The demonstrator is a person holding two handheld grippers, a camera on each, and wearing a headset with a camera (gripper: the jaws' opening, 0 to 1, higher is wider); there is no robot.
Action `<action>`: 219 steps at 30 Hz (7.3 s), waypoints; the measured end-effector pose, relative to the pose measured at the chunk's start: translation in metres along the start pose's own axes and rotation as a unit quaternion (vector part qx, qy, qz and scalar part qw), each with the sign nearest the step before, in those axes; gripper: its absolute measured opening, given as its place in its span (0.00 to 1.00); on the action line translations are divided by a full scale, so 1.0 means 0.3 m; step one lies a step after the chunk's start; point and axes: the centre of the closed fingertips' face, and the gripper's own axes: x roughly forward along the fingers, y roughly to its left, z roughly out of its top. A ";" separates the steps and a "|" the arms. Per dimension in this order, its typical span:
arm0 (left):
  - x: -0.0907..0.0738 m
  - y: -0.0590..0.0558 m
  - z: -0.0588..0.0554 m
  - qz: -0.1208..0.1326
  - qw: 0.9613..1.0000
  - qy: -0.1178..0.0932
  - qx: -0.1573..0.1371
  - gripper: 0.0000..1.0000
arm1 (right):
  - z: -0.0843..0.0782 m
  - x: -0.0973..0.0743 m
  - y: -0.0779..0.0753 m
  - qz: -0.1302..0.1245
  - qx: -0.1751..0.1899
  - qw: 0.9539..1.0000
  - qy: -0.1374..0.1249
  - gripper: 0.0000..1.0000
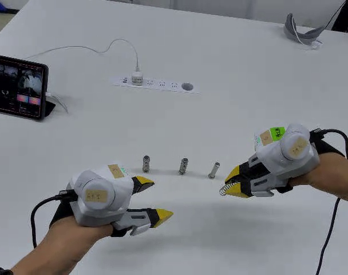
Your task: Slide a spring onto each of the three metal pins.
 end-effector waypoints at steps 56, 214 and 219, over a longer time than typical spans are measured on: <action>-0.102 0.113 -0.140 0.060 0.996 0.022 -0.069 0.65 | 0.001 0.055 -0.234 -0.023 0.015 0.999 0.020 0.13; -0.179 0.245 -0.044 0.104 0.989 -0.007 -0.101 0.76 | -0.017 0.048 -0.083 -0.144 0.279 0.928 -0.201 0.69; -0.182 0.248 -0.044 0.103 0.989 -0.009 -0.101 0.76 | -0.020 0.046 -0.073 -0.148 0.287 0.924 -0.206 0.70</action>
